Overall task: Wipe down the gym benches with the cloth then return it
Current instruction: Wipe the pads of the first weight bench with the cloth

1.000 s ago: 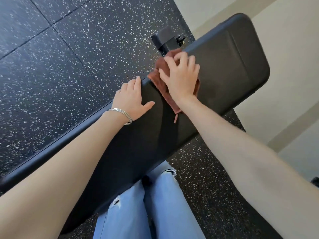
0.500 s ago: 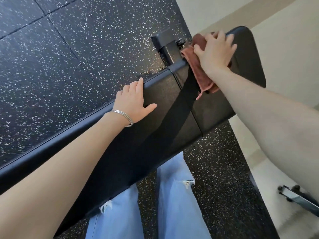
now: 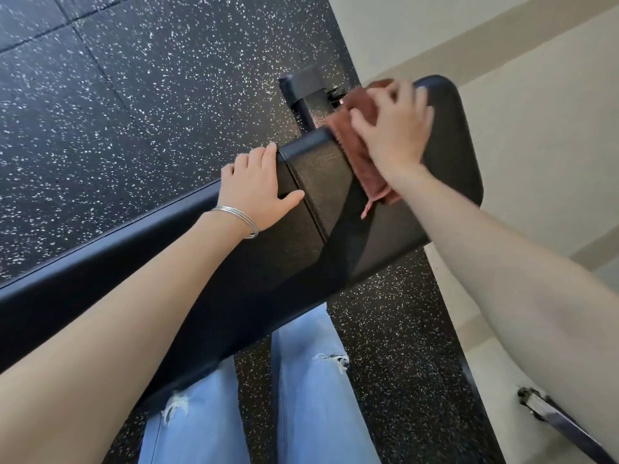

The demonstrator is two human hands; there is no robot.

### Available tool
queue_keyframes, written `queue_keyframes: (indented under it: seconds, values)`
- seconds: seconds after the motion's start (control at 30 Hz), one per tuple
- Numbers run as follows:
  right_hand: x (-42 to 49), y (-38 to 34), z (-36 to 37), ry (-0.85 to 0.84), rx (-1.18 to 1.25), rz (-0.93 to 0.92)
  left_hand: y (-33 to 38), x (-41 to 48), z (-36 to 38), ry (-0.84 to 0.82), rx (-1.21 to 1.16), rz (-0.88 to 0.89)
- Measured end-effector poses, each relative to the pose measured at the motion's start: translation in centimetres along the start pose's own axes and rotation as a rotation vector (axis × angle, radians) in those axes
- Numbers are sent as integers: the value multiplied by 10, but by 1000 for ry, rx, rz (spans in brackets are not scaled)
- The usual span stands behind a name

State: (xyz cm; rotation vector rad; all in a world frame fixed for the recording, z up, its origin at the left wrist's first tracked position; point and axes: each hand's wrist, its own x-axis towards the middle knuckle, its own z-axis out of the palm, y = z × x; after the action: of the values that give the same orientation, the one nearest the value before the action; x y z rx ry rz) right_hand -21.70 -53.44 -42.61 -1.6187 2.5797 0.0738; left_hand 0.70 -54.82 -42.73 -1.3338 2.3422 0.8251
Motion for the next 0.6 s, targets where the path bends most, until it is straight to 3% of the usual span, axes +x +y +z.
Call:
queue_keyframes:
  seconds: [0.13, 0.23, 0.43, 0.6]
  values:
    - [36, 61, -6, 17, -17, 230, 19, 12, 3, 29, 8, -40]
    - [33, 68, -1, 36, 11, 259, 27, 18, 2, 27, -2, -62]
    - [-55, 78, 6, 155, 111, 11, 31, 23, -3, -7, 11, -64]
    - [-126, 77, 13, 66, 107, -227, 31, 23, -4, -4, 6, -66]
